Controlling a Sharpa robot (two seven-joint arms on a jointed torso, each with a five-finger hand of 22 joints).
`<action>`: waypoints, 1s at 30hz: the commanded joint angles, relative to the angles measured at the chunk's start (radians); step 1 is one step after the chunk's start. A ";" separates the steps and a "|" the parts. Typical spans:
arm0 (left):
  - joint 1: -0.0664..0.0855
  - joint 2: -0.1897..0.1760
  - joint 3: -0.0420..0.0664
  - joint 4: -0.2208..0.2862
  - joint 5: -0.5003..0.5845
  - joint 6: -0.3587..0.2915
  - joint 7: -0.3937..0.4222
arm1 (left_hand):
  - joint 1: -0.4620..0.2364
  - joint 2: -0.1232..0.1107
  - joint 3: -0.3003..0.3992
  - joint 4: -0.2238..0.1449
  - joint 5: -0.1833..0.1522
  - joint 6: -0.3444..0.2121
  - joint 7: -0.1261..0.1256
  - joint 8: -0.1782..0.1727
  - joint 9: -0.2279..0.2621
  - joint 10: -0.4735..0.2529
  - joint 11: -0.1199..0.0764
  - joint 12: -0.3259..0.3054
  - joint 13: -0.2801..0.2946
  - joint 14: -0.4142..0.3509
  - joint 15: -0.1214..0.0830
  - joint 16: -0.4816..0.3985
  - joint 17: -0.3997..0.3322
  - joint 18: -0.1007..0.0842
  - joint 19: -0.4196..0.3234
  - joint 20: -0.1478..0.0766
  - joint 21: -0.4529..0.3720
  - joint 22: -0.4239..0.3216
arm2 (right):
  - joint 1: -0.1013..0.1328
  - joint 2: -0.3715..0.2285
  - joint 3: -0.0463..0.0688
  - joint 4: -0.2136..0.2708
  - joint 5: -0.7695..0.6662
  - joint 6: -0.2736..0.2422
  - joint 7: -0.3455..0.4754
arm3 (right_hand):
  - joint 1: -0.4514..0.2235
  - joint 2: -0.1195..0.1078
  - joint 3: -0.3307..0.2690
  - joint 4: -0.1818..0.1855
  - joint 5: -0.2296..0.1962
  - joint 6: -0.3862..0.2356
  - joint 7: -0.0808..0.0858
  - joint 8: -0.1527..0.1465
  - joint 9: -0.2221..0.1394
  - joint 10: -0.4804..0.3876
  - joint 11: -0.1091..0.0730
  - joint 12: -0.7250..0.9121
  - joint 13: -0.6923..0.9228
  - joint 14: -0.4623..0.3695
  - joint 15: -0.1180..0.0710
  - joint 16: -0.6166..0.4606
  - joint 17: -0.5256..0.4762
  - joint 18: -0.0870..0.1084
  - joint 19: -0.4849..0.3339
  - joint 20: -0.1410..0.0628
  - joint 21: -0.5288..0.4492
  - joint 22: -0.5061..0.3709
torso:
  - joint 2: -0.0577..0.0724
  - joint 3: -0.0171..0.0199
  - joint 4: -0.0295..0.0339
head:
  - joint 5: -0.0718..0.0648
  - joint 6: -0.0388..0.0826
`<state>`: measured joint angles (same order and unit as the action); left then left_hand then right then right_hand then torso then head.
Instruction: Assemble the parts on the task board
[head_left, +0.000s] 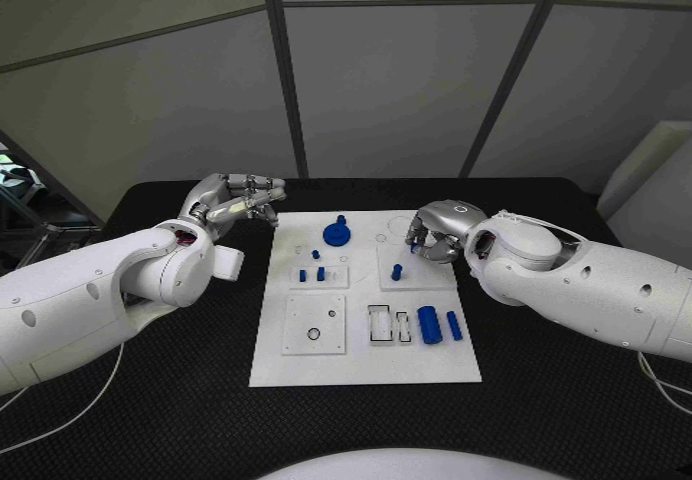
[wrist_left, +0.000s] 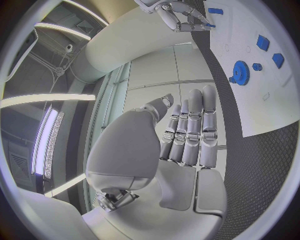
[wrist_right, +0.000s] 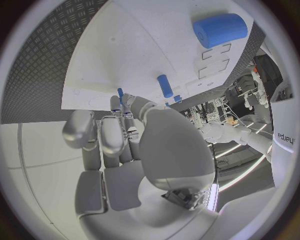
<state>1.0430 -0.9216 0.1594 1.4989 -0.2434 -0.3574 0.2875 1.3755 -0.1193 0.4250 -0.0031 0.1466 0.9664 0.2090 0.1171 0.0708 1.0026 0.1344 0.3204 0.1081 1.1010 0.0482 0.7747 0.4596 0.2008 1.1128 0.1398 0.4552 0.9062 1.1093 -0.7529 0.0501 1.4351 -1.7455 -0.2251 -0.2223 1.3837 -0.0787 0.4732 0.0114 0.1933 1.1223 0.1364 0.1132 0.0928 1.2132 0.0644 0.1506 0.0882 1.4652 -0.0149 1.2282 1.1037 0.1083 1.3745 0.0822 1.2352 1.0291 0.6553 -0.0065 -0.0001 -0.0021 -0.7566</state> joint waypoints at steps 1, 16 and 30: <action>0.001 0.001 0.001 0.000 0.003 0.023 0.000 | 0.000 0.006 0.002 -0.004 0.004 -0.004 0.000 -0.002 -0.001 -0.004 -0.001 -0.003 -0.001 -0.004 0.000 -0.002 -0.001 -0.019 -0.007 -0.002 -0.002 -0.001 | 0.002 -0.006 0.001 0.012 0.005 -0.064 -0.009 | -0.003 0.004 0.000 0.003 -0.003 0.003 0.000 0.000 -0.001 0.007 0.000 0.002 0.001 0.039 -0.006 0.006 0.001 -0.008 0.007 0.002 0.006 0.002 | 0.000 -0.0004 0.0006 | -0.002 0.001; 0.001 0.001 0.001 -0.003 0.003 0.028 -0.003 | 0.000 0.006 0.002 -0.004 0.004 -0.004 0.000 -0.002 -0.001 -0.004 -0.001 -0.003 -0.001 -0.004 0.000 -0.002 -0.001 -0.019 -0.007 -0.002 -0.002 -0.001 | 0.002 -0.040 0.008 0.083 0.015 -0.077 -0.013 | -0.004 0.003 -0.001 0.003 -0.003 0.004 0.000 0.000 -0.001 0.007 -0.001 0.002 0.001 0.039 -0.006 0.006 0.000 -0.008 0.007 0.001 0.007 0.002 | 0.001 0.0002 0.0008 | 0.001 -0.002; 0.001 0.008 0.001 -0.008 0.003 0.029 -0.003 | 0.000 0.006 0.002 -0.004 0.004 -0.004 0.000 -0.002 -0.001 -0.004 -0.001 -0.003 -0.001 -0.004 0.000 -0.002 -0.001 -0.019 -0.007 -0.002 -0.002 -0.001 | 0.002 -0.025 0.032 0.242 0.068 -0.091 0.009 | -0.003 0.004 -0.001 0.002 -0.002 0.004 -0.001 0.000 -0.001 0.008 -0.001 0.001 0.001 0.039 -0.006 0.007 -0.001 -0.008 0.007 0.000 0.010 0.006 | 0.000 -0.0015 0.0030 | 0.023 -0.004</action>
<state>1.0429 -0.9149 0.1593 1.4905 -0.2433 -0.3404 0.2812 1.3754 -0.1194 0.4251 -0.0031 0.1466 0.9665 0.2089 0.1171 0.0710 1.0027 0.1343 0.3204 0.1083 1.1010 0.0482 0.7747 0.4598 0.2008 1.1129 0.1398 0.4552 0.9064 1.1100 -0.7814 0.0808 1.6713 -1.6998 -0.2992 -0.2273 1.3839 -0.0789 0.4732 0.0113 0.1910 1.1212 0.1358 0.1120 0.0911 1.2131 0.0645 0.1506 0.0879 1.4651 -0.0147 1.2320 1.1035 0.1085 1.3745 0.0822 1.2390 1.0343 0.6551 -0.0077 0.0013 0.0147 -0.7600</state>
